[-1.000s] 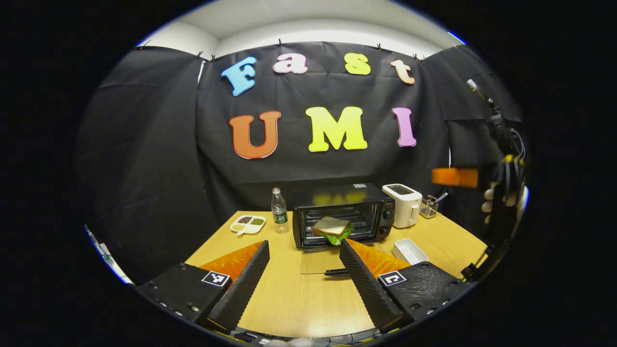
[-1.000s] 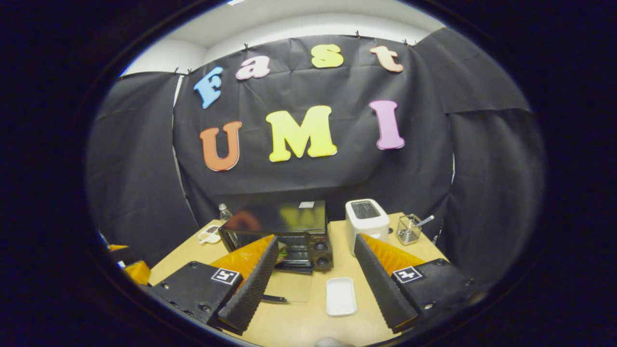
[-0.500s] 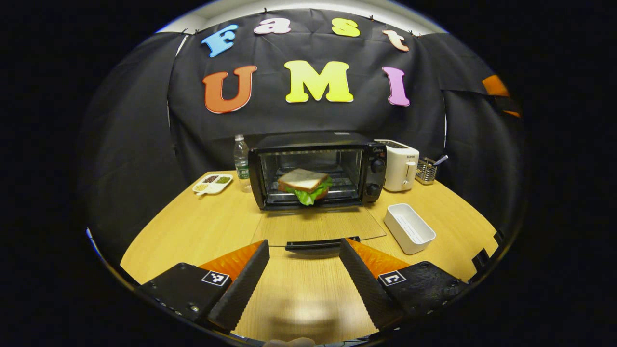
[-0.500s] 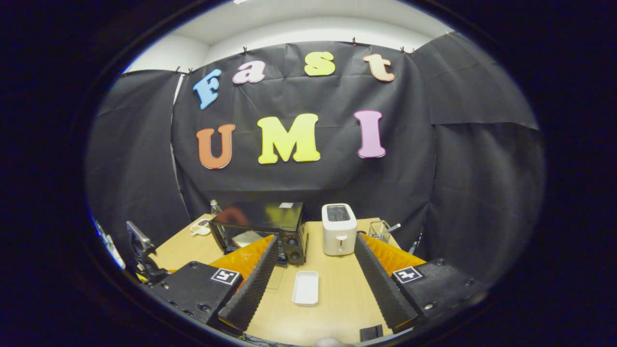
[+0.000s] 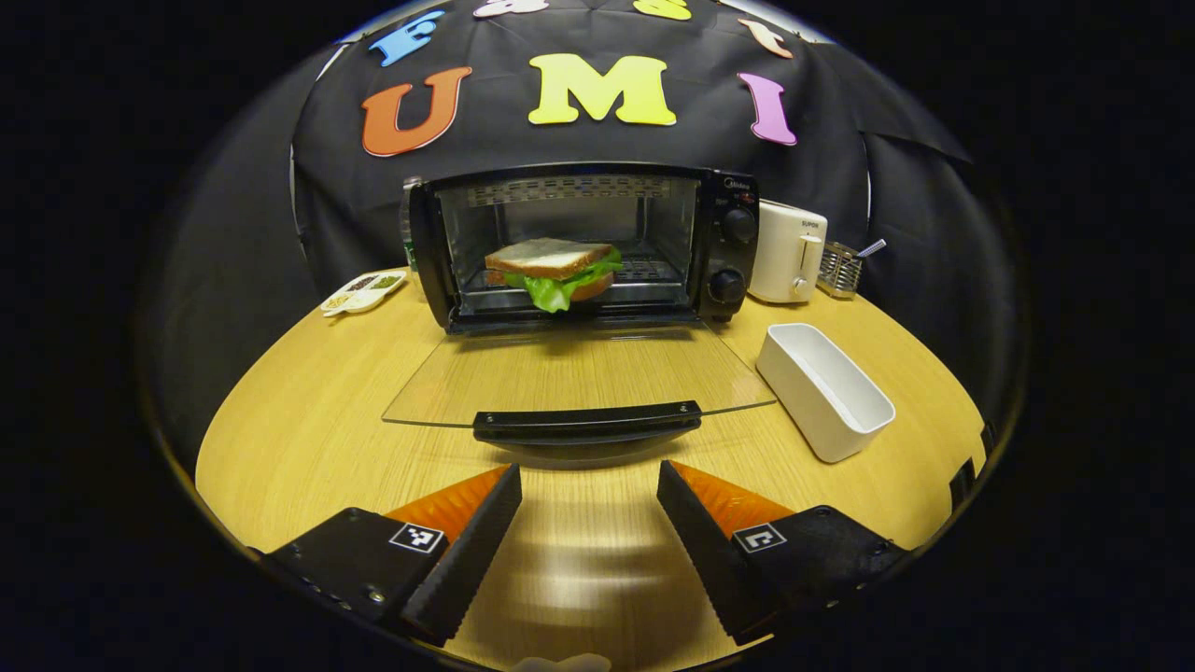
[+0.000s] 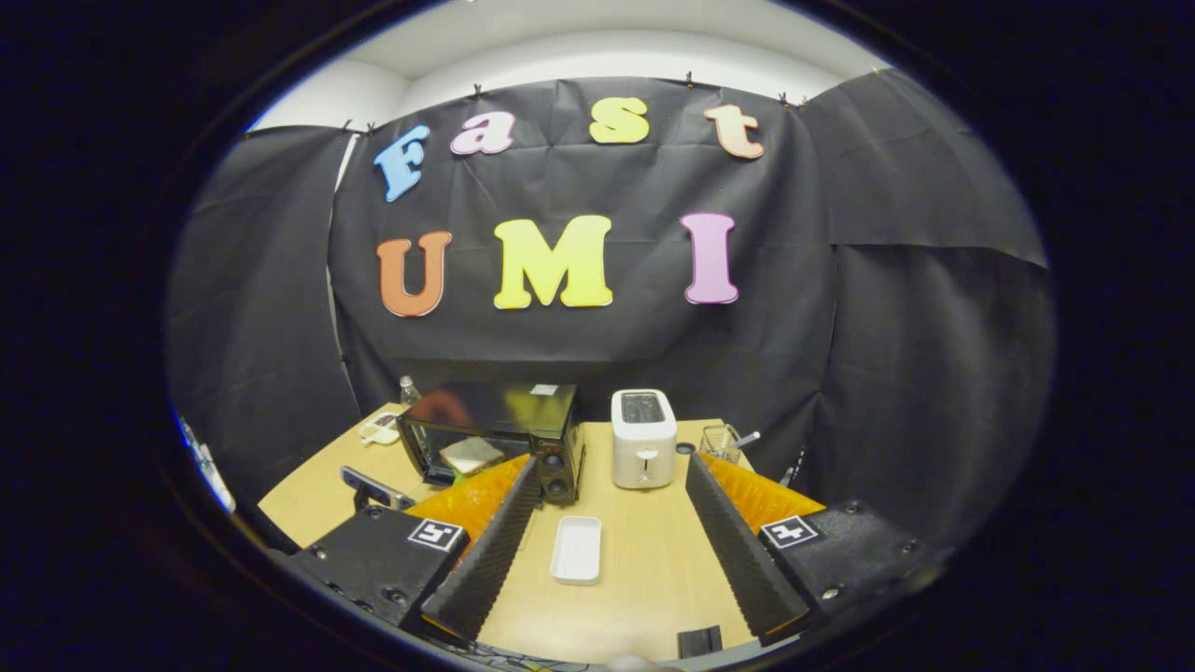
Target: Open the electric oven with the left hand, put the food in, and close the electric oven.
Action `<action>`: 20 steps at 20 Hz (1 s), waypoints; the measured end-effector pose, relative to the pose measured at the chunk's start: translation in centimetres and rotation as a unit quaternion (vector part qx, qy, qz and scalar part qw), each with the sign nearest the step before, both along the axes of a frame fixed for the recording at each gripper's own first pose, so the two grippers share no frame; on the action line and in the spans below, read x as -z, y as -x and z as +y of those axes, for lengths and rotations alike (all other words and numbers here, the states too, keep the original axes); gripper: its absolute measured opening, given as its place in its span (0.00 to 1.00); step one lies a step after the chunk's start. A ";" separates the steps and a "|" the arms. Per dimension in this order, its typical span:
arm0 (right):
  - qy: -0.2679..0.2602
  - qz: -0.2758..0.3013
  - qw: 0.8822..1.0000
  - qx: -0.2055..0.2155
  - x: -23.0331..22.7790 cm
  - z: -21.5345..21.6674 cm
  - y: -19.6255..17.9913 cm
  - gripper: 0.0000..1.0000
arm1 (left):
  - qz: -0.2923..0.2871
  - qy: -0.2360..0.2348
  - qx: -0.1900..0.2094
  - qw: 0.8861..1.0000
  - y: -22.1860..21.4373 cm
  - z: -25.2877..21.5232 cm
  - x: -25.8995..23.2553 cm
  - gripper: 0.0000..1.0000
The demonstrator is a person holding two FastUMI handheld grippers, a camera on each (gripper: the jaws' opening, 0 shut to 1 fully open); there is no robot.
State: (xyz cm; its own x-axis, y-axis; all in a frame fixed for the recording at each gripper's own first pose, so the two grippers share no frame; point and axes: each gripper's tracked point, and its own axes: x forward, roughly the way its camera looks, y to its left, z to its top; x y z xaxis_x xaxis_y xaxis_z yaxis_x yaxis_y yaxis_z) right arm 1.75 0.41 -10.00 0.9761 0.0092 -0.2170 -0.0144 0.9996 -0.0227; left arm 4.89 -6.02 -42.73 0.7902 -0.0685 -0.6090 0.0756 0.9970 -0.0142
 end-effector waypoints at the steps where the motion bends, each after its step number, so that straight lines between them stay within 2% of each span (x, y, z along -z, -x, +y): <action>1: 0.008 0.001 1.000 0.000 0.1 0.0 0.0 1.00 | 0.005 -0.002 -0.004 1.000 -0.2 0.0 0.6 0.96; 3: 0.017 0.006 1.000 -0.002 0.3 -0.1 -0.2 1.00 | 0.011 -0.007 -0.007 1.000 -0.9 0.1 1.4 0.97; 4: 0.018 0.009 1.000 -0.004 0.4 0.0 -0.3 0.90 | 0.016 -0.008 -0.008 1.000 -1.2 0.1 1.8 0.96; 5: 0.019 0.012 1.000 -0.005 0.6 0.0 -0.4 0.90 | 0.020 -0.006 -0.015 1.000 -1.4 0.3 2.0 0.96; 6: 0.017 0.015 1.000 -0.006 0.7 0.0 -0.6 1.00 | 0.017 -0.003 -0.018 1.000 -1.9 0.3 1.8 0.97; 7: 0.015 0.017 1.000 -0.007 0.8 0.1 -0.8 0.90 | 0.021 -0.003 -0.018 1.000 -1.9 0.2 1.9 0.96; 8: 0.013 0.018 1.000 -0.008 0.9 0.1 -1.1 1.00 | 0.019 -0.007 -0.017 1.000 -2.0 0.3 1.9 0.96; 11: 0.012 0.020 1.000 -0.009 1.1 -0.3 -1.5 1.00 | 0.014 -0.009 -0.019 1.000 -2.1 0.2 1.2 1.00; 12: 0.011 0.020 1.000 -0.010 1.1 -0.3 -1.5 1.00 | 0.011 -0.009 -0.020 1.000 -2.2 0.3 0.7 0.96; 13: 0.009 0.023 1.000 -0.010 1.2 -0.4 -1.6 0.90 | 0.007 -0.009 -0.021 1.000 -2.3 0.3 0.2 0.96; 14: 0.007 0.024 1.000 -0.010 1.3 -0.4 -1.7 1.00 | 0.002 -0.009 -0.021 1.000 -2.6 0.4 -0.4 0.96; 16: 0.000 0.030 0.999 -0.012 1.8 -0.4 -2.0 1.00 | -0.009 -0.006 -0.024 1.000 -3.2 0.3 -2.0 0.96; 17: -0.004 0.036 0.999 -0.012 2.1 -0.3 -2.1 0.91 | -0.016 -0.003 -0.026 1.000 -3.5 0.3 -3.0 0.96; 18: -0.009 0.039 0.999 -0.013 2.4 -0.2 -2.3 1.00 | -0.029 0.001 -0.030 0.999 -4.1 0.4 -4.2 0.96; 20: -0.013 0.043 0.999 -0.013 2.7 -0.1 -2.6 1.00 | -0.049 0.000 -0.031 0.998 -5.4 0.5 -6.3 0.96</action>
